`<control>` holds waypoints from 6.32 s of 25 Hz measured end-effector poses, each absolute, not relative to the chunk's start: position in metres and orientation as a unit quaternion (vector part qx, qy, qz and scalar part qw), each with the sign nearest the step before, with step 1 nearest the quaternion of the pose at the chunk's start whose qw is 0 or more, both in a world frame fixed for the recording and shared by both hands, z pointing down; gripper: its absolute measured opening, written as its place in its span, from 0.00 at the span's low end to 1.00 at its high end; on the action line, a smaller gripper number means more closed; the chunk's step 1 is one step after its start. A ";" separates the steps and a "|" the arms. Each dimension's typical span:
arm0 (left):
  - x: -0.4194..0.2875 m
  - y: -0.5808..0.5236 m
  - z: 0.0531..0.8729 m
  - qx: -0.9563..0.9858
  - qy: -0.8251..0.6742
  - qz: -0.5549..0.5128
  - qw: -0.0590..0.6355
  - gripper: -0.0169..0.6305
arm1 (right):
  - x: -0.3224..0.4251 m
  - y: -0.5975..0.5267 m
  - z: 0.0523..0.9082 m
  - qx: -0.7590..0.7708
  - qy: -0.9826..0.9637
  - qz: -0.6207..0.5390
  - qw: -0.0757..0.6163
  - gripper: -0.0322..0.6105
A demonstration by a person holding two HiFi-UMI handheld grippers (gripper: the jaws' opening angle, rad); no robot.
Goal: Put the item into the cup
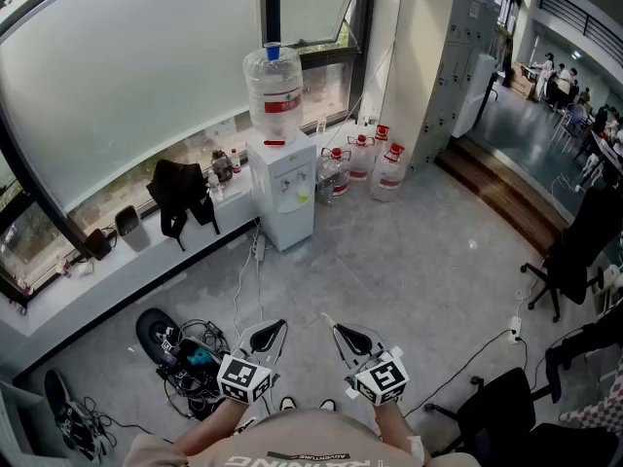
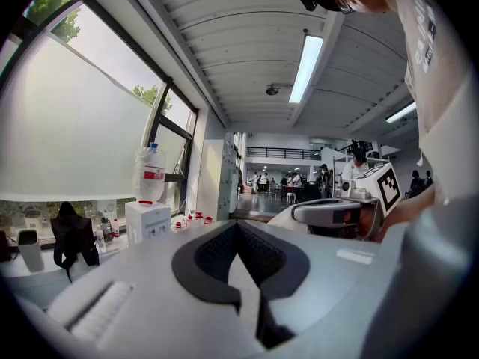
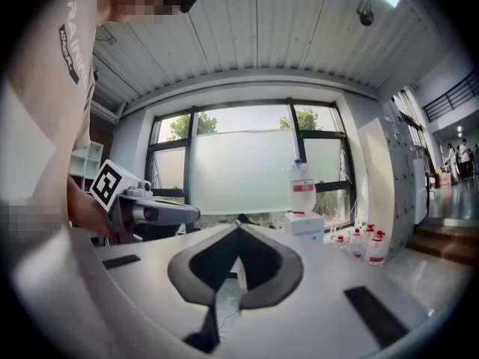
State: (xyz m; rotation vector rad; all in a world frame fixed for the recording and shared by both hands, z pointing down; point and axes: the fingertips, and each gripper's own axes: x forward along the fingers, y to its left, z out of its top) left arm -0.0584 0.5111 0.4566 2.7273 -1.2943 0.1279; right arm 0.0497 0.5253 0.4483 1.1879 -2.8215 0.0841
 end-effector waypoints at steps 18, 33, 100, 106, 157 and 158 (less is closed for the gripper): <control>-0.103 0.484 0.456 0.899 -0.427 0.059 0.077 0.04 | 0.011 0.495 0.445 0.403 -0.914 0.012 0.051 0.07; -0.128 0.434 0.472 0.910 -0.403 0.048 0.081 0.04 | -0.005 0.452 0.453 0.436 -0.898 0.014 0.062 0.07; -0.066 -0.175 0.519 0.896 -0.425 0.078 0.098 0.04 | 0.032 -0.174 0.518 0.385 -0.912 0.081 0.115 0.07; -0.052 -0.214 0.528 0.874 -0.467 0.086 0.103 0.04 | 0.042 -0.221 0.544 0.340 -0.929 0.088 0.114 0.07; -0.089 -0.259 0.770 0.837 -0.461 0.154 0.253 0.04 | -0.030 -0.399 0.926 0.370 -0.893 0.175 0.189 0.07; -0.089 -0.259 0.771 0.835 -0.463 0.153 0.256 0.04 | -0.030 -0.401 0.930 0.371 -0.892 0.177 0.190 0.07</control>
